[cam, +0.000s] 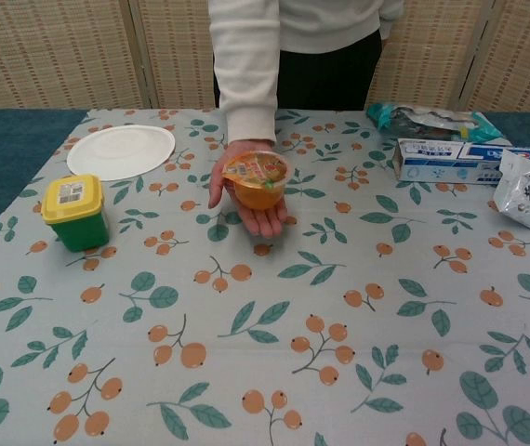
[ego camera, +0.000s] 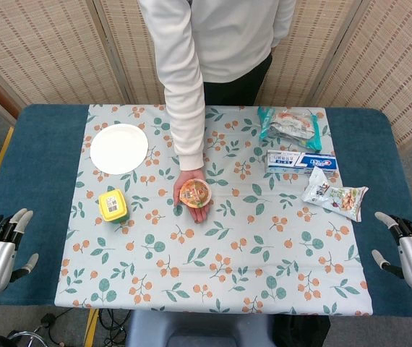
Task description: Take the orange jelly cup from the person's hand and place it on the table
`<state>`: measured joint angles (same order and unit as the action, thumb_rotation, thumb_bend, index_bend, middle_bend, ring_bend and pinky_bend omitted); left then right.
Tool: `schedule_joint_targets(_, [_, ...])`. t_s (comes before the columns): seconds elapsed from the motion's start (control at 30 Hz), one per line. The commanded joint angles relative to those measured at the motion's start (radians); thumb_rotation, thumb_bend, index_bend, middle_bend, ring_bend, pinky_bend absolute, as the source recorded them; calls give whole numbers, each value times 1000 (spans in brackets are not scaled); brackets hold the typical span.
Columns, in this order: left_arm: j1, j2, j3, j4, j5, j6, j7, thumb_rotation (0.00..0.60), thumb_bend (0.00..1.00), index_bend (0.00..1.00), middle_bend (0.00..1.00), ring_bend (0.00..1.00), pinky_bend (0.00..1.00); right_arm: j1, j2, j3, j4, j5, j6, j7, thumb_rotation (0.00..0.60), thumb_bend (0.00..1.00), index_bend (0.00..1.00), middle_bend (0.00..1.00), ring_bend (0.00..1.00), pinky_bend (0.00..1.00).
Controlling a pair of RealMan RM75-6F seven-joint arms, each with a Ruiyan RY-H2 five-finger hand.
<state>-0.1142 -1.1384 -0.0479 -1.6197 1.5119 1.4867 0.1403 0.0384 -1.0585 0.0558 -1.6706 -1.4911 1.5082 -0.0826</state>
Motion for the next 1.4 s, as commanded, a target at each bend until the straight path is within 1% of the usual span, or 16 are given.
schedule_joint_targets(0.03, [-1,1,1,-1,1,0,1,600,278,9,59,113,70,-2,0,1,3,-1,3,2,600,209,200,262,244,386])
schedule_joint_targets(0.4, [1,4,1,-10,4,7,6,600,278,9,59,113,70,0,6,1,-1,-22,10,12,600,208,200,262,244,386])
schedule_joint_targets(0.6, [2,10,0,-15,5,10,5,600,278,9,59,113,70,27,18,1,-16,-56,-13,4,600,208,198,262,244,385])
schedule_joint_targets(0.73, [4,13,1,-19,7,14,3,600,278,9,59,112,70,68,38,7,-52,-86,-57,-1,600,208,144,259,244,386])
schedule_joint_targets(0.9, [10,16,5,-25,13,24,3,600,278,9,59,113,70,154,63,28,-106,-119,-150,-25,600,209,107,248,243,386])
schedule_joint_targets(1.07, [15,18,6,-29,21,35,4,600,278,9,59,112,70,260,71,63,-163,-113,-278,-50,600,209,43,203,208,379])
schedule_joint_targets(1.2, [21,19,8,-30,21,43,2,600,278,9,59,112,70,357,56,94,-191,-84,-397,-68,600,209,1,161,157,313])
schedule_joint_targets(1.4, [34,26,11,-25,18,57,-9,600,278,9,59,113,70,468,5,133,-186,-41,-508,-94,600,188,0,142,104,248])
